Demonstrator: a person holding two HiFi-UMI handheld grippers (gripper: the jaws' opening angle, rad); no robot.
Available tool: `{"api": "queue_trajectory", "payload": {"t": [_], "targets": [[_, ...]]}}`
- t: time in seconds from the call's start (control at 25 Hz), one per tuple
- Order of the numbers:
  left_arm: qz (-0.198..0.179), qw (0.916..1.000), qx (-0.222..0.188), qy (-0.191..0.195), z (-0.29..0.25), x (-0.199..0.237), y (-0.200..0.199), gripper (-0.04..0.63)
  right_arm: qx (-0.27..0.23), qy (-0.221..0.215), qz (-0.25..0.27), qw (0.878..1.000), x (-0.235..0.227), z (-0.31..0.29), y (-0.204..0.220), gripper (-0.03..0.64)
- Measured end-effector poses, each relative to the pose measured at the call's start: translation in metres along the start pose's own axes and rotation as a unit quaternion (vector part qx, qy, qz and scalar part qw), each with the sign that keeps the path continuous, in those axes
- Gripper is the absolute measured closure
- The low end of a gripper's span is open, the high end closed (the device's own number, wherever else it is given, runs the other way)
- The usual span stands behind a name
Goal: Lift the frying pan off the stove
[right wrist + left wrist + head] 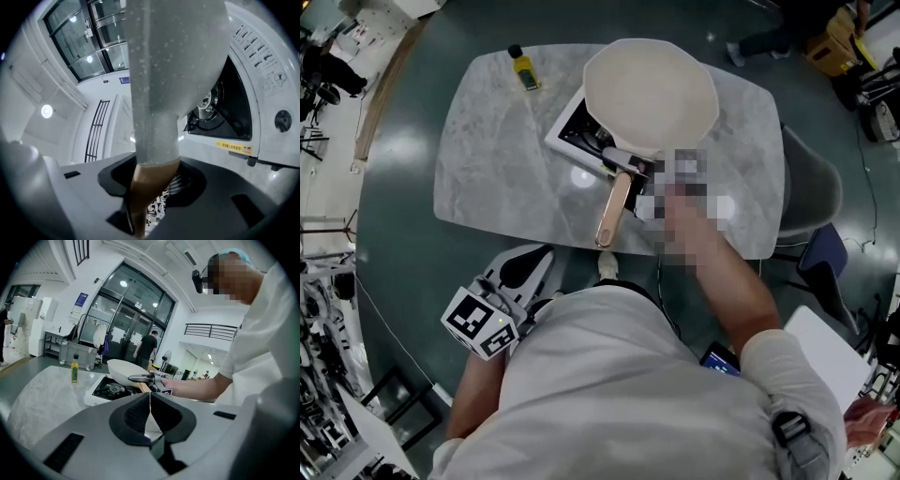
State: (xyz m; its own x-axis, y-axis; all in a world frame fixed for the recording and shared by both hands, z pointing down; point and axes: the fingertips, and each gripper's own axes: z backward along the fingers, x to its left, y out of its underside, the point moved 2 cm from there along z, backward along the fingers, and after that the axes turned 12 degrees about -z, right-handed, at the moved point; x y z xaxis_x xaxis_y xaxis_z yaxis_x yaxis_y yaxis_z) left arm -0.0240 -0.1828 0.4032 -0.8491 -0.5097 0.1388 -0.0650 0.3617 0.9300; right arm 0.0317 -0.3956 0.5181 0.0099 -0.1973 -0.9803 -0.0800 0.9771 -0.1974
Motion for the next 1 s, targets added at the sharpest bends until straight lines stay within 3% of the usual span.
{"api": "queue_trajectory", "payload": {"t": [0.4, 1.0], "targets": [[-0.015, 0.9986, -0.001, 0.051, -0.029, -0.011, -0.007, 0.575, -0.047, -0.012, 0.009, 0.999, 0.016, 0.075, -0.019, 0.446], [-0.036, 0.9942, 0.013, 0.1, -0.068, -0.015, -0.021, 0.575, -0.147, -0.005, 0.016, 0.989, 0.003, 0.207, -0.088, 0.442]]}}
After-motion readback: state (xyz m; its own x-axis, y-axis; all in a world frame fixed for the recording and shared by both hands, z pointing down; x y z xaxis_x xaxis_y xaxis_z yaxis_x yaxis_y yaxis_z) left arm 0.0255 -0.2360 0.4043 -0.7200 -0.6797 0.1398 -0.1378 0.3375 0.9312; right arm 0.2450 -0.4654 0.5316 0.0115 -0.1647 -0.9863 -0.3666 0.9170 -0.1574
